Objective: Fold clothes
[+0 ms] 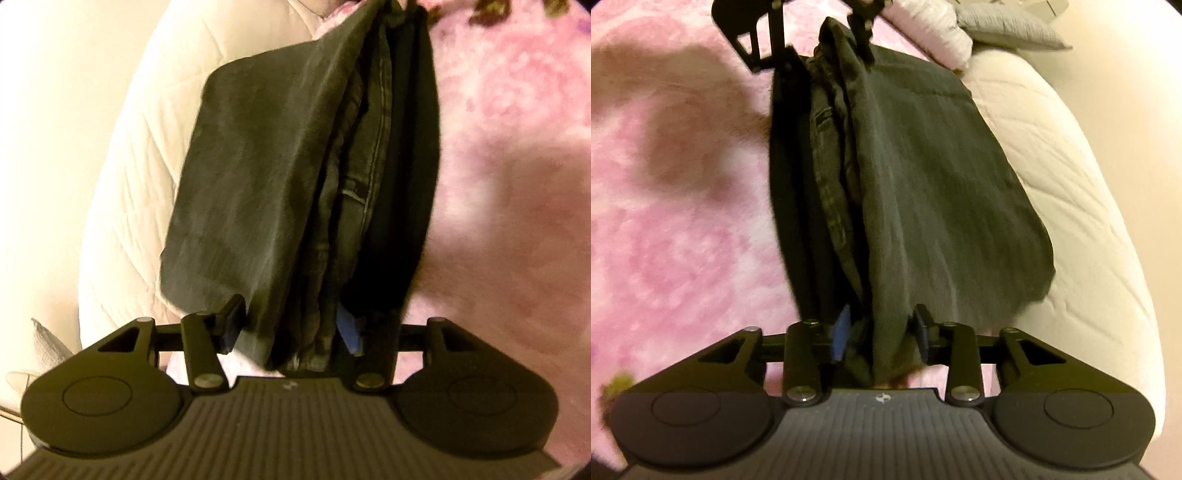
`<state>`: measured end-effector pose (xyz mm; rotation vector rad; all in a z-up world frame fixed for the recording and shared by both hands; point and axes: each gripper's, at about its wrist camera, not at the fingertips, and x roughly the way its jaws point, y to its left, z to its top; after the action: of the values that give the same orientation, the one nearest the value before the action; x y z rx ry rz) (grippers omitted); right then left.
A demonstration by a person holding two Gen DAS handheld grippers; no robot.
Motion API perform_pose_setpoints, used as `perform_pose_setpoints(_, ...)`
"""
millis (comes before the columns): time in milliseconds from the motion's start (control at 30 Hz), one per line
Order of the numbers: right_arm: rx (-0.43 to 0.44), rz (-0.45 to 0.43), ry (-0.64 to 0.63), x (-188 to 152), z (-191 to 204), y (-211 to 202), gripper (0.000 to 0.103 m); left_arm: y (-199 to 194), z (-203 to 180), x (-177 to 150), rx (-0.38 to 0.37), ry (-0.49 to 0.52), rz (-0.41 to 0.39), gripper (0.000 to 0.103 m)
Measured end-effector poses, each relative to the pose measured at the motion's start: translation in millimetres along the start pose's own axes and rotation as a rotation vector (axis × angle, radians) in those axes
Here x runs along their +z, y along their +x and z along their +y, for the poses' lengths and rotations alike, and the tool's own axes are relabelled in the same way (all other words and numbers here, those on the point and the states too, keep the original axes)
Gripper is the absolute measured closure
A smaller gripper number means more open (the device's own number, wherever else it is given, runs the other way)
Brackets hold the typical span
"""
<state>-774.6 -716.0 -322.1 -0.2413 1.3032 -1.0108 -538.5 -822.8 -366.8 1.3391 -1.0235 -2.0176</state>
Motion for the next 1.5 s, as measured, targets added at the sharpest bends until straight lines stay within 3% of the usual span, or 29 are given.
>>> perform_pose_setpoints(200,0.037,0.080,0.141,-15.6,-25.0,-31.4,0.061,-41.0,37.0,-19.9,0.004,-0.198,0.021,0.052)
perform_pose_setpoints(333,0.049,0.098,0.329,-5.7,-73.6,-27.0,0.057,-28.5,71.0,7.4,0.013,-0.356,0.042,0.052)
perform_pose_setpoints(400,0.076,0.095,0.442,-2.6,-101.6,-18.3,0.057,-17.7,104.9,10.7,-0.020,-0.469,0.044,0.052)
perform_pose_setpoints(467,0.110,0.086,0.557,-0.6,-129.1,-7.6,0.058,-1.2,143.5,10.5,-0.099,-0.602,0.050,0.056)
perform_pose_setpoints(567,0.165,0.063,0.715,8.5,-168.9,16.7,0.066,31.8,174.8,10.7,-0.200,-0.785,0.071,0.066)
perform_pose_setpoints(667,0.204,0.033,0.811,20.7,-204.8,44.8,0.068,61.4,200.0,5.2,-0.265,-0.913,0.126,0.066)
perform_pose_setpoints(833,0.274,0.030,0.841,43.2,-240.2,109.7,0.067,128.9,184.5,0.4,-0.322,-0.936,0.259,0.065)
perform_pose_setpoints(967,0.362,0.154,0.818,48.0,-234.4,188.0,0.066,144.4,173.3,-7.7,-0.308,-0.954,0.260,0.064)
perform_pose_setpoints(1100,0.458,0.199,0.920,37.6,-243.6,231.8,0.066,141.2,170.0,-12.3,-0.297,-0.994,0.262,0.064)
perform_pose_setpoints(1367,0.555,0.139,0.997,19.1,-261.8,218.9,0.063,136.9,193.8,-19.3,-0.381,-0.999,0.288,0.065)
perform_pose_setpoints(1500,0.482,0.067,1.007,18.0,-261.9,173.0,0.057,100.0,206.7,-35.1,-0.342,-1.051,0.283,0.066)
